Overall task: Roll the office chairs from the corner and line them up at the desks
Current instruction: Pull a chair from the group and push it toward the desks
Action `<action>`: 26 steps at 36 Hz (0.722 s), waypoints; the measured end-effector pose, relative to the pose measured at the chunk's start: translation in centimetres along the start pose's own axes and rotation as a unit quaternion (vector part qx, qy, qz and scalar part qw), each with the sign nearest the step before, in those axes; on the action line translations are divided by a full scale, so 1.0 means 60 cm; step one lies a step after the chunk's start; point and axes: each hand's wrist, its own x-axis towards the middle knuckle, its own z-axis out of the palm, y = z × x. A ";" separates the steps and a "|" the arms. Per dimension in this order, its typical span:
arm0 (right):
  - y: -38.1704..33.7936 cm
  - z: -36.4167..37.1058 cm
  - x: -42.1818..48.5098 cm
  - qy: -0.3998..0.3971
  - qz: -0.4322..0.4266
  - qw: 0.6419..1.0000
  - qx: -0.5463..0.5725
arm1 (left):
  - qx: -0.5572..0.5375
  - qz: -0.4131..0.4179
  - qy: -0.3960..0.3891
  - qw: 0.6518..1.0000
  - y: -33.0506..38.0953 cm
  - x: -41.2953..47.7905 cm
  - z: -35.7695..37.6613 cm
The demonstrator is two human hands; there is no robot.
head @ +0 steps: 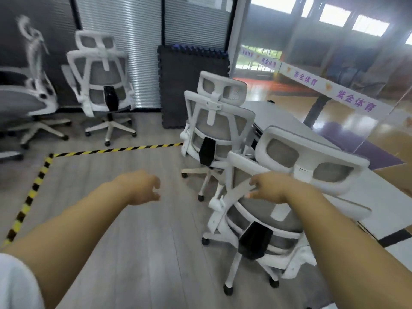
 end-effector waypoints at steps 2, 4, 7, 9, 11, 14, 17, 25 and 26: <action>-0.071 -0.001 0.010 -0.009 -0.029 1.000 0.005 | 0.003 -0.028 -0.003 1.000 -0.071 -0.034 0.007; -0.140 0.000 0.022 -0.011 -0.059 0.998 0.003 | 0.009 -0.059 -0.006 0.998 -0.143 -0.069 0.012; -0.239 0.000 0.041 -0.007 -0.092 0.996 0.000 | 0.010 -0.110 -0.003 0.994 -0.242 -0.122 0.016; -0.304 -0.001 0.054 -0.008 -0.115 0.993 -0.009 | 0.008 -0.137 0.003 0.991 -0.299 -0.155 0.019; -0.367 -0.003 0.070 -0.004 -0.141 0.990 -0.015 | -0.002 -0.163 0.010 0.987 -0.353 -0.185 0.024; -0.460 -0.012 0.097 0.004 -0.180 0.983 -0.037 | -0.018 -0.202 0.016 0.979 -0.427 -0.224 0.033; -0.552 -0.024 0.126 -0.003 -0.215 0.975 -0.062 | -0.037 -0.235 0.023 0.971 -0.498 -0.256 0.040; -0.807 -0.063 0.225 -0.002 -0.313 0.941 -0.132 | -0.091 -0.330 0.034 0.939 -0.684 -0.310 0.060; -0.840 -0.069 0.239 0.001 -0.325 0.936 -0.138 | -0.095 -0.341 0.035 0.935 -0.711 -0.312 0.060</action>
